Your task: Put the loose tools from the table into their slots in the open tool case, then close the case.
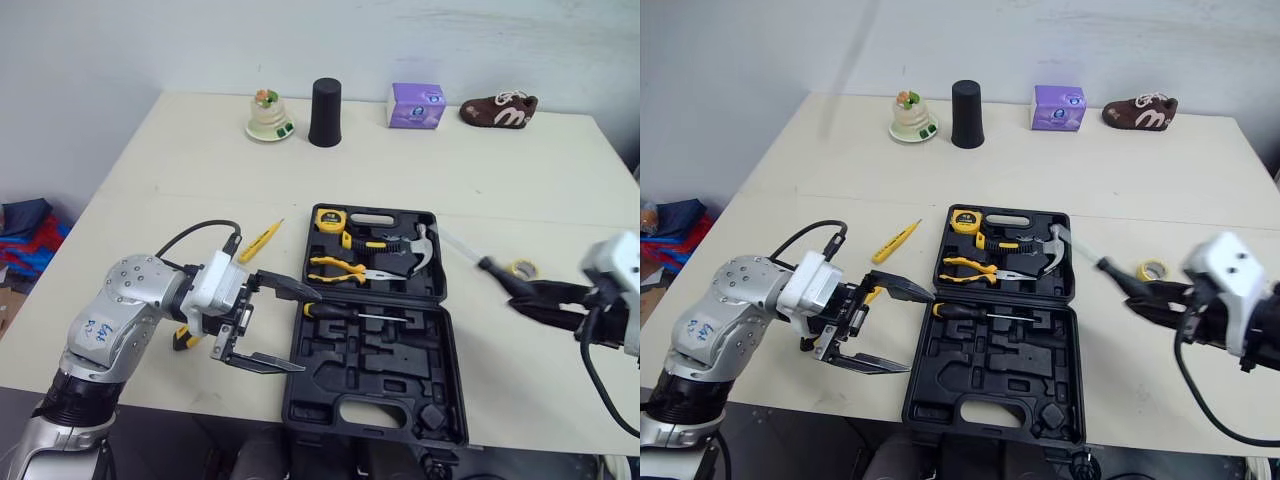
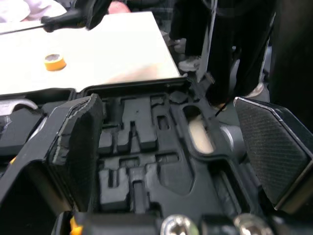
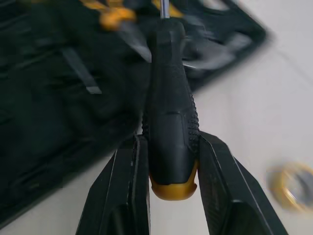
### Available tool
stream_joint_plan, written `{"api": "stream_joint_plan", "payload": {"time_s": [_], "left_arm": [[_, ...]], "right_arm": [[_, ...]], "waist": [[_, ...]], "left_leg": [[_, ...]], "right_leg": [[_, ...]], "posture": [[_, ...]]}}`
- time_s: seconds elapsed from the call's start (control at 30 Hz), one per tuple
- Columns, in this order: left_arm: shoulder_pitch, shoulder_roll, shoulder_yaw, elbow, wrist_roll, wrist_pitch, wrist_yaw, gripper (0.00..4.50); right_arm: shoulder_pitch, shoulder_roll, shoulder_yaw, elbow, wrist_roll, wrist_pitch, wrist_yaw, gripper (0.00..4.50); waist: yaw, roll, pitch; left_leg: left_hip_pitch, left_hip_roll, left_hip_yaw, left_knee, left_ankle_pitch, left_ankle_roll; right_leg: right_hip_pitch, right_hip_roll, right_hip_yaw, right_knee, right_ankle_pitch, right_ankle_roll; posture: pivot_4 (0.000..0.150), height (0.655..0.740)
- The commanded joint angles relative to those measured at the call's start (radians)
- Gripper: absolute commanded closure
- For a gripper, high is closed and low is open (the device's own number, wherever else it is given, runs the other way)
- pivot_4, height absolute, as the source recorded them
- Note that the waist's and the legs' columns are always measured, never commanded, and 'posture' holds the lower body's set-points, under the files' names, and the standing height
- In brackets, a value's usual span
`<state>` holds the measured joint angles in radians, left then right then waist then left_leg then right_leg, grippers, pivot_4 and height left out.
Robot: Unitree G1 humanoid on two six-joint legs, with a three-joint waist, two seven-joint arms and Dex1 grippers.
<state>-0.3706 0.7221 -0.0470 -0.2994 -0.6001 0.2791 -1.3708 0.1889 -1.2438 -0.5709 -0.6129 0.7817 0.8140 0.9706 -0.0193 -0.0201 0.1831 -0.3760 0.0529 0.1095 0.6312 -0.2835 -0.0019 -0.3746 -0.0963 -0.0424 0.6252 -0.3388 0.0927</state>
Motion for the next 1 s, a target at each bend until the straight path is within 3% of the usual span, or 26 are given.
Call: {"api": "stream_joint_plan", "payload": {"time_s": [0.03,0.23,0.47,0.97,1.0], "left_arm": [[0.015,0.004,0.003,0.042,0.047,-0.067,-0.014,0.00],[0.047,0.014,0.014,0.050,0.068,-0.090,-0.005,0.00],[0.081,0.026,0.027,0.036,0.071,-0.093,0.008,0.00],[0.100,0.029,0.017,0.018,0.082,-0.102,0.032,0.00],[0.099,0.029,0.016,0.019,0.083,-0.102,0.032,0.00]], "right_arm": [[-0.068,-0.077,0.158,-0.048,-0.021,0.026,0.008,3.58],[-0.274,-0.087,0.487,-0.118,-0.150,0.025,-0.061,3.58],[-0.385,-0.093,0.666,-0.101,-0.290,-0.028,-0.018,3.58],[-0.396,-0.039,0.728,-0.069,-0.419,-0.079,0.028,3.58],[-0.396,-0.038,0.728,-0.070,-0.418,-0.086,0.042,2.53]], "waist": [[0.003,0.000,0.000],[0.007,0.000,0.001],[0.011,0.000,0.001],[0.014,0.000,0.001],[0.014,0.000,0.001]], "left_leg": [[-0.001,0.000,0.000,0.000,-0.001,-0.001],[-0.014,0.000,-0.001,0.008,0.000,-0.003],[-0.027,0.000,-0.001,0.021,-0.001,-0.002],[-0.027,-0.001,-0.001,0.022,-0.001,0.000],[-0.027,-0.001,-0.001,0.023,-0.001,0.000]], "right_leg": [[0.000,0.000,-0.001,0.000,-0.001,-0.001],[-0.009,-0.003,-0.004,-0.002,0.000,0.000],[-0.019,-0.003,-0.005,0.004,0.000,0.001],[-0.019,-0.002,-0.007,0.007,0.002,0.002],[-0.019,-0.002,-0.007,0.007,0.002,0.002]], "posture": [[0.150,0.7400],[0.150,0.7400],[0.150,0.7400],[0.150,0.7400],[0.150,0.7400]]}}
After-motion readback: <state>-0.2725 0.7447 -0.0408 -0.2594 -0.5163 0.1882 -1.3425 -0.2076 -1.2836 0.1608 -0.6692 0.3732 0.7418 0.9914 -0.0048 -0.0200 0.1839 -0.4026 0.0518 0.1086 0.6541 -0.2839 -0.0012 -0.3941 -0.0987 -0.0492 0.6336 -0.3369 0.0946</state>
